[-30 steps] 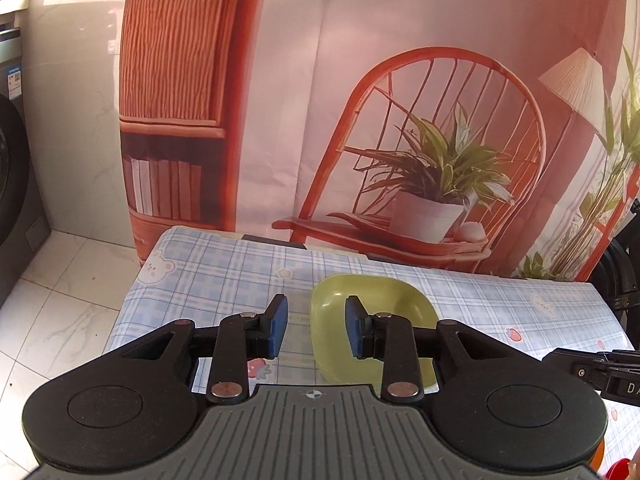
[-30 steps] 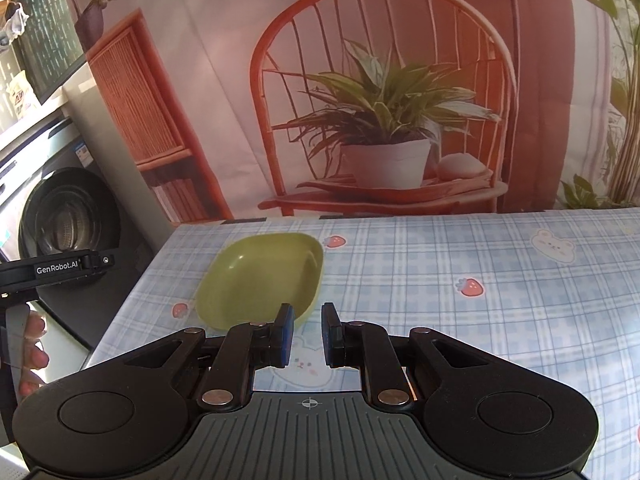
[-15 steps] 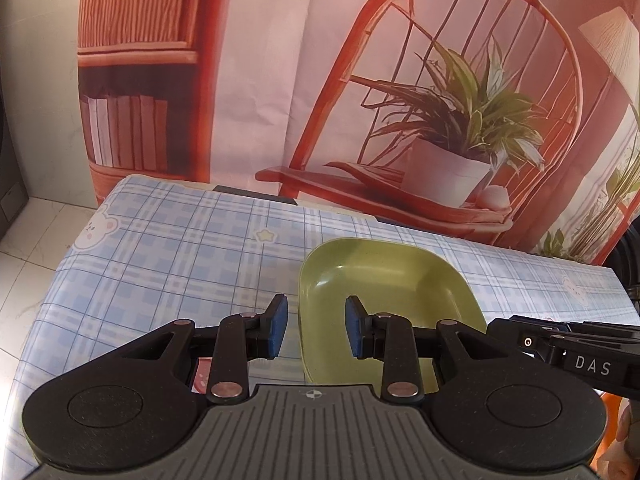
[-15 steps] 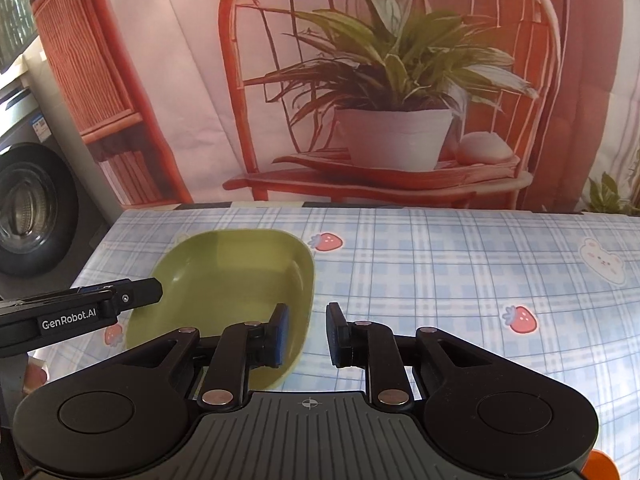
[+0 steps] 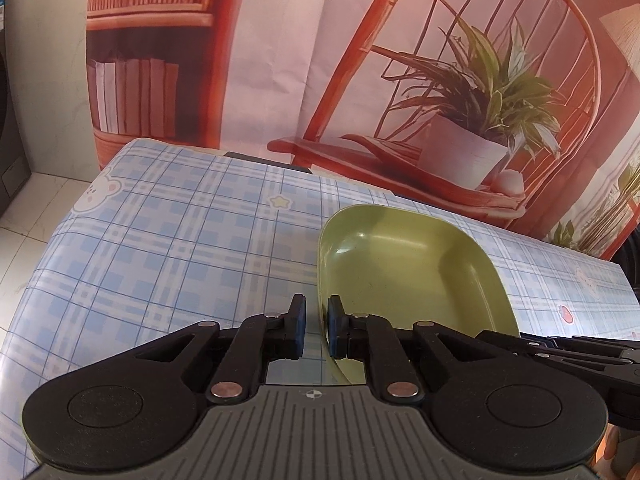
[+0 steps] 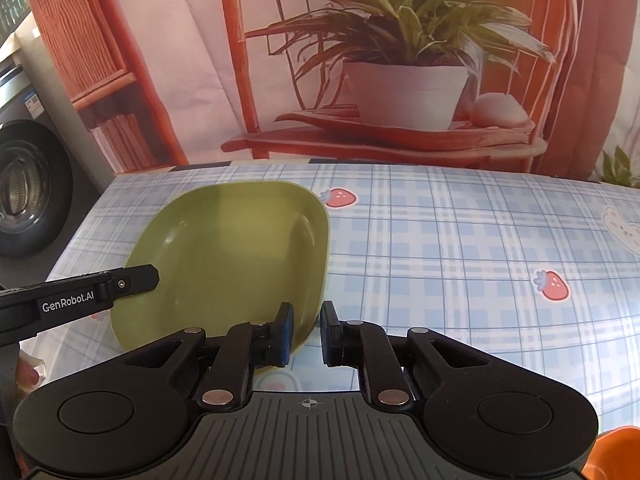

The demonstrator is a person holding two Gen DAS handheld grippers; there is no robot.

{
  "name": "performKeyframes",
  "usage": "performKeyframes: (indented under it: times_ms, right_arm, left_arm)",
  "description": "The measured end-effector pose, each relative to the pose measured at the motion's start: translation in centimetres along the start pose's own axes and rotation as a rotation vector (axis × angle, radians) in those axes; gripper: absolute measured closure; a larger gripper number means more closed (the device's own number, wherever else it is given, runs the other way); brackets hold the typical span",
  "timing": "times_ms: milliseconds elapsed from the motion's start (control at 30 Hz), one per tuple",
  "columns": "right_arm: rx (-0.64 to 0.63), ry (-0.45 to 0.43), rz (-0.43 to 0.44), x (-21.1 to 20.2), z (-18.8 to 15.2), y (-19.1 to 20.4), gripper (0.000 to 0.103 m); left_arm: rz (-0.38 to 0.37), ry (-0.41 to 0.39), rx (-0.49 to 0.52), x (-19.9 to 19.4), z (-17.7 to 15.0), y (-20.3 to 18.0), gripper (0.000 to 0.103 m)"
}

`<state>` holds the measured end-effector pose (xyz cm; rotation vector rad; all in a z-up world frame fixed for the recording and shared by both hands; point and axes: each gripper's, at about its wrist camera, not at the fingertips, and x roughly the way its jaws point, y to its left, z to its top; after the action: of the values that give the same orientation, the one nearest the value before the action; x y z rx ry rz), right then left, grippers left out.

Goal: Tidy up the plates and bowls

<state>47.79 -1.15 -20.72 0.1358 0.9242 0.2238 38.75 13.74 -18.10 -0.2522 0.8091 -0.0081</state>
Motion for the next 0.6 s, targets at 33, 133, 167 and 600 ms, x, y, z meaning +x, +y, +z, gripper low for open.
performKeyframes:
  times_ms: [33, 133, 167, 600]
  right_arm:
    - [0.001, 0.003, 0.005, 0.0, -0.1, 0.0, 0.091]
    - [0.004, 0.006, 0.015, -0.5, -0.5, 0.1, 0.091]
    - [0.01, 0.006, 0.019, -0.7, -0.6, 0.1, 0.091]
    - [0.059, -0.024, 0.082, -6.4, -2.2, -0.9, 0.092]
  left_arm:
    - [0.002, -0.001, -0.004, -0.2, -0.2, 0.0, 0.095]
    - [0.021, 0.007, 0.012, -0.8, -0.6, -0.2, 0.097]
    - [0.024, 0.009, 0.015, -1.0, -0.8, -0.3, 0.097]
    - [0.053, -0.017, 0.083, -7.8, -1.4, -2.4, 0.096]
